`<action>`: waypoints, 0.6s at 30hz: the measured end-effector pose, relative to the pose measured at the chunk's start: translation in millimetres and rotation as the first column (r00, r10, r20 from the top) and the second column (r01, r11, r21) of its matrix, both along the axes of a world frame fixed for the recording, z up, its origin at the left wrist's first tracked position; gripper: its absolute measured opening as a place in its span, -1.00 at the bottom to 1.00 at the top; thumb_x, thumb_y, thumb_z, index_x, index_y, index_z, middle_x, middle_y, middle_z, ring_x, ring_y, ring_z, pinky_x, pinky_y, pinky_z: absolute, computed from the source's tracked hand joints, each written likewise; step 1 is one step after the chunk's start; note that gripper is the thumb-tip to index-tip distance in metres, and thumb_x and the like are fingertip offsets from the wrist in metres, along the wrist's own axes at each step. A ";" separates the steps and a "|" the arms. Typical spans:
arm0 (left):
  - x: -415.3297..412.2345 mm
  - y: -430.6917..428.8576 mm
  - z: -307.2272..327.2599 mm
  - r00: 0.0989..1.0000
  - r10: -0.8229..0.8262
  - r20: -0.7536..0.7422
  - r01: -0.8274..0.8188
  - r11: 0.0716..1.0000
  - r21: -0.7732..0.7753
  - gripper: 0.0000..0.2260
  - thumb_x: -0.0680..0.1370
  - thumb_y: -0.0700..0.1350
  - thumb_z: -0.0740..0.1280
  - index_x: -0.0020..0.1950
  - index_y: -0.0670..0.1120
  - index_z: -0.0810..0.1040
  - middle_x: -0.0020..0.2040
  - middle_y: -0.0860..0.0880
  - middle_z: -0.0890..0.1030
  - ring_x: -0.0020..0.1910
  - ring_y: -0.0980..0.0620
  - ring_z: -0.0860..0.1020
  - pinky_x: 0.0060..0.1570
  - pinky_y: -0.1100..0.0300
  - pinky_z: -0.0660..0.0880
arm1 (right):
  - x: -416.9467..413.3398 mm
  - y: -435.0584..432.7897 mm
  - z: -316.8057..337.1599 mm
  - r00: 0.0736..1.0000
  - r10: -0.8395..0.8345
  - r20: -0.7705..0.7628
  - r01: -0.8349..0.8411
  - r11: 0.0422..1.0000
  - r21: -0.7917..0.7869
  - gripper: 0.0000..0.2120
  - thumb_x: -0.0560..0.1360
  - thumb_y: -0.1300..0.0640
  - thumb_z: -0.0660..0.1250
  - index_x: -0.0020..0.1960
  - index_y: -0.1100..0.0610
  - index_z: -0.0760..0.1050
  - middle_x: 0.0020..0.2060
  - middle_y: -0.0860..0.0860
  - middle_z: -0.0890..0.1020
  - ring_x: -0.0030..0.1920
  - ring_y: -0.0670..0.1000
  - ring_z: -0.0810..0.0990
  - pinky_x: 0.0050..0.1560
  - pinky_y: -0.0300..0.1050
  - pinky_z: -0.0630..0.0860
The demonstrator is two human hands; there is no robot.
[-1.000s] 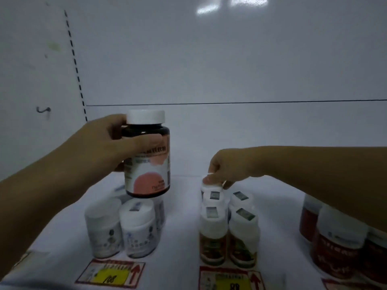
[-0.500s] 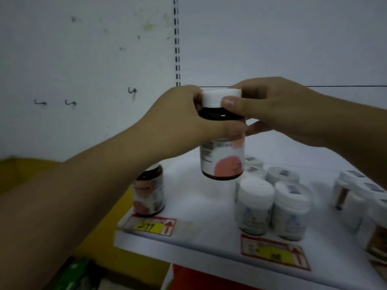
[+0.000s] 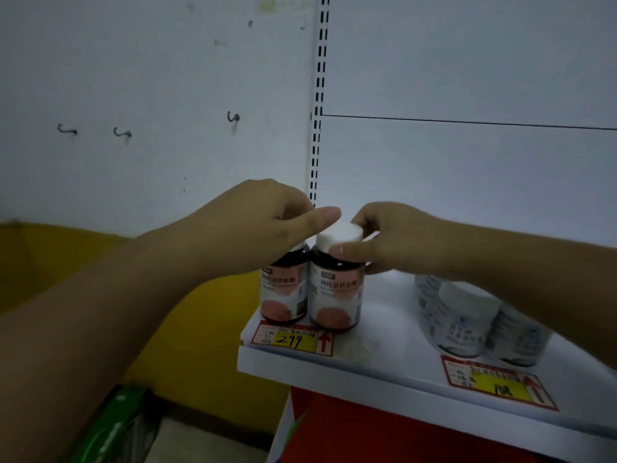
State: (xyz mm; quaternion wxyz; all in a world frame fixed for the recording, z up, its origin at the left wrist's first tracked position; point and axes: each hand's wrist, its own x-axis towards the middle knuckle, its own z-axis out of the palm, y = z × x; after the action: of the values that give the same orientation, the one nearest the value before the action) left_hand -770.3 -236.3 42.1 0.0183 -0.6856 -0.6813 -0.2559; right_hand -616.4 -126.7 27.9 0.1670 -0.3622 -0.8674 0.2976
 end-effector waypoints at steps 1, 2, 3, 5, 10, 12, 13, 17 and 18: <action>-2.7 1.6 0.3 1.000 0.001 -0.002 -0.001 1.000 0.013 -0.30 0.31 0.42 -0.03 -0.06 -0.07 0.64 -0.05 -0.10 0.68 -0.04 -0.06 0.62 0.00 -0.13 0.53 | -1.2 -0.5 -5.7 1.000 -0.011 0.024 0.010 0.999 0.034 -0.62 0.38 -0.10 0.43 0.05 0.11 0.46 0.01 0.01 0.60 -0.02 0.00 0.62 0.04 0.02 0.62; -4.9 3.2 0.5 1.000 0.006 -0.003 -0.006 1.000 0.020 -0.30 0.32 0.42 -0.04 -0.08 -0.08 0.63 -0.06 -0.10 0.68 -0.04 -0.06 0.61 0.01 -0.12 0.53 | -1.8 -0.9 -9.5 0.998 -0.020 0.053 0.016 0.997 0.081 -0.62 0.39 -0.15 0.40 0.04 0.09 0.45 0.00 0.00 0.59 -0.02 0.00 0.61 0.04 0.03 0.60; -6.3 5.3 0.3 1.000 0.014 -0.007 -0.013 1.000 0.019 -0.31 0.33 0.41 -0.03 -0.08 -0.09 0.63 -0.08 -0.09 0.68 -0.05 -0.06 0.61 0.01 -0.11 0.53 | -1.9 -1.3 -11.5 0.996 -0.027 0.081 0.017 0.992 0.129 -0.63 0.41 -0.18 0.37 0.03 0.07 0.43 -0.01 -0.01 0.59 -0.04 -0.01 0.60 0.02 0.00 0.59; -5.2 9.8 0.0 0.999 0.034 -0.024 -0.034 0.999 0.017 -0.35 0.40 0.39 0.02 -0.10 -0.10 0.63 -0.14 -0.10 0.68 -0.11 -0.06 0.61 -0.05 -0.08 0.54 | -1.1 -2.2 -12.7 0.992 -0.026 0.127 0.001 0.980 0.198 -0.64 0.44 -0.20 0.32 0.04 0.05 0.39 -0.01 -0.03 0.57 -0.10 -0.06 0.54 -0.13 -0.15 0.51; 4.6 9.1 9.2 0.994 0.073 -0.079 -0.075 0.997 -0.026 -0.48 0.44 0.33 0.11 -0.14 -0.06 0.63 -0.21 -0.07 0.66 -0.21 -0.03 0.59 -0.17 0.03 0.50 | 8.6 -1.8 -8.8 0.980 0.018 0.197 -0.065 0.969 0.238 -0.36 0.52 -0.29 0.07 0.42 0.12 0.25 0.31 0.10 0.48 0.22 0.09 0.48 0.12 -0.09 0.39; 17.3 9.2 21.3 0.992 0.089 -0.094 -0.092 0.995 -0.031 -0.52 0.45 0.32 0.11 -0.01 0.00 0.62 0.00 0.00 0.66 -0.06 0.01 0.58 -0.02 0.06 0.50 | 29.6 -1.6 -1.2 0.970 -0.006 0.244 -0.085 0.929 0.359 -0.31 0.53 -0.31 -0.04 0.51 0.08 0.08 0.44 0.11 0.34 0.38 0.13 0.36 0.31 -0.01 0.31; 27.6 11.8 28.1 0.992 0.087 -0.097 -0.089 0.996 -0.022 -0.56 0.48 0.29 0.13 0.09 0.04 0.58 0.13 0.04 0.62 0.03 0.04 0.54 0.05 0.12 0.45 | 44.6 0.4 3.7 0.957 -0.049 0.286 -0.097 0.875 0.475 -0.33 0.54 -0.30 -0.05 0.52 0.06 0.06 0.46 0.10 0.30 0.42 0.13 0.30 0.37 0.03 0.27; 95.2 51.2 47.5 0.972 -0.005 -0.235 -0.023 0.993 -0.115 -0.46 0.52 0.29 0.06 0.42 0.06 0.31 0.47 0.03 0.33 0.39 0.03 0.34 0.31 0.11 0.25 | 123.1 9.1 19.3 0.877 -0.252 0.410 -0.123 0.707 0.696 -0.37 0.58 -0.23 -0.05 0.51 0.12 0.08 0.51 0.12 0.19 0.53 0.10 0.05 0.49 0.09 0.03; 118.5 63.8 48.6 0.963 -0.039 -0.266 -0.005 0.987 -0.161 -0.42 0.52 0.30 0.04 0.45 0.05 0.27 0.51 0.02 0.27 0.49 0.04 0.20 0.40 0.08 0.18 | 145.2 8.7 22.3 0.859 -0.286 0.424 -0.107 0.710 0.696 -0.37 0.58 -0.22 -0.04 0.51 0.14 0.08 0.52 0.12 0.17 0.53 0.10 0.03 0.49 0.10 0.01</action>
State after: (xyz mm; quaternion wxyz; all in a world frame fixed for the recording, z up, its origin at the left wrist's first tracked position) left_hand -651.8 -172.6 90.7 0.0529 -0.7189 -0.6850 -0.1051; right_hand -471.2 -118.0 50.1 0.0742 -0.3796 -0.9071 -0.1662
